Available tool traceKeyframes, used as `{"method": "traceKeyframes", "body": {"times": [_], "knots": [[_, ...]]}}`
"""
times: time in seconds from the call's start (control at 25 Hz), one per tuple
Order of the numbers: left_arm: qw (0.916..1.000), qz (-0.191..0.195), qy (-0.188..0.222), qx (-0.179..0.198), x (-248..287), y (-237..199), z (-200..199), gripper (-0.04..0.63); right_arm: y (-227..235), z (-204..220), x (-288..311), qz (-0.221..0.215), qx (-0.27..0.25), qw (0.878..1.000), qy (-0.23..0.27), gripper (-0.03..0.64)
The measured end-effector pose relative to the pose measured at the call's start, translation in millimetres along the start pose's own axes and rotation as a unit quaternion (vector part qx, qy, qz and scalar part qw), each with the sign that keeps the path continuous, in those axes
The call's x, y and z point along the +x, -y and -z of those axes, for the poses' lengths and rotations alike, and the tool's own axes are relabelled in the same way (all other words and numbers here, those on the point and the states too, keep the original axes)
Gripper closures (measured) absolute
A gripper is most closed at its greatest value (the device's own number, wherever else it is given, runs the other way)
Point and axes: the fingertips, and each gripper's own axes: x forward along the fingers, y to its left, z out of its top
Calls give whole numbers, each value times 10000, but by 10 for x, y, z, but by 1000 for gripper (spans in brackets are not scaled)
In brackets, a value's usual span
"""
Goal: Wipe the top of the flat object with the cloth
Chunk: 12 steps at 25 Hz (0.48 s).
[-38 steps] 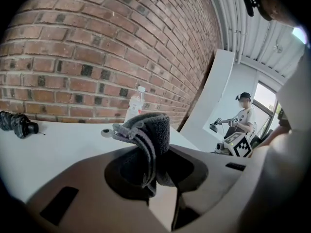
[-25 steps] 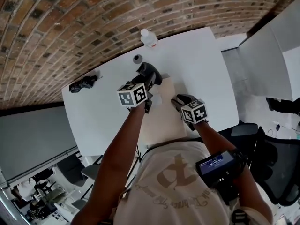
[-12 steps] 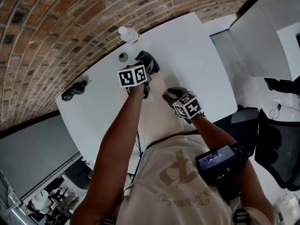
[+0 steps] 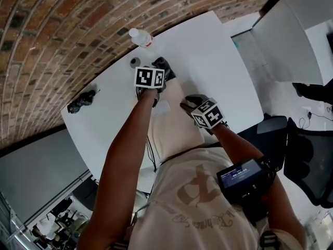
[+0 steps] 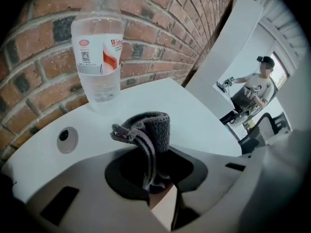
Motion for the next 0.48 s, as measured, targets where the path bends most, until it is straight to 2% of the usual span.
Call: {"method": "traceKeyframes", "body": {"times": [0.28, 0.48], "knots": [[9987, -30, -269, 431, -138, -161, 147, 495, 15, -17, 3, 78, -126, 9999, -77, 451], [9978, -50, -399, 524, -272, -335, 332, 495, 11, 37, 10, 199, -106, 9996, -155, 451]]}}
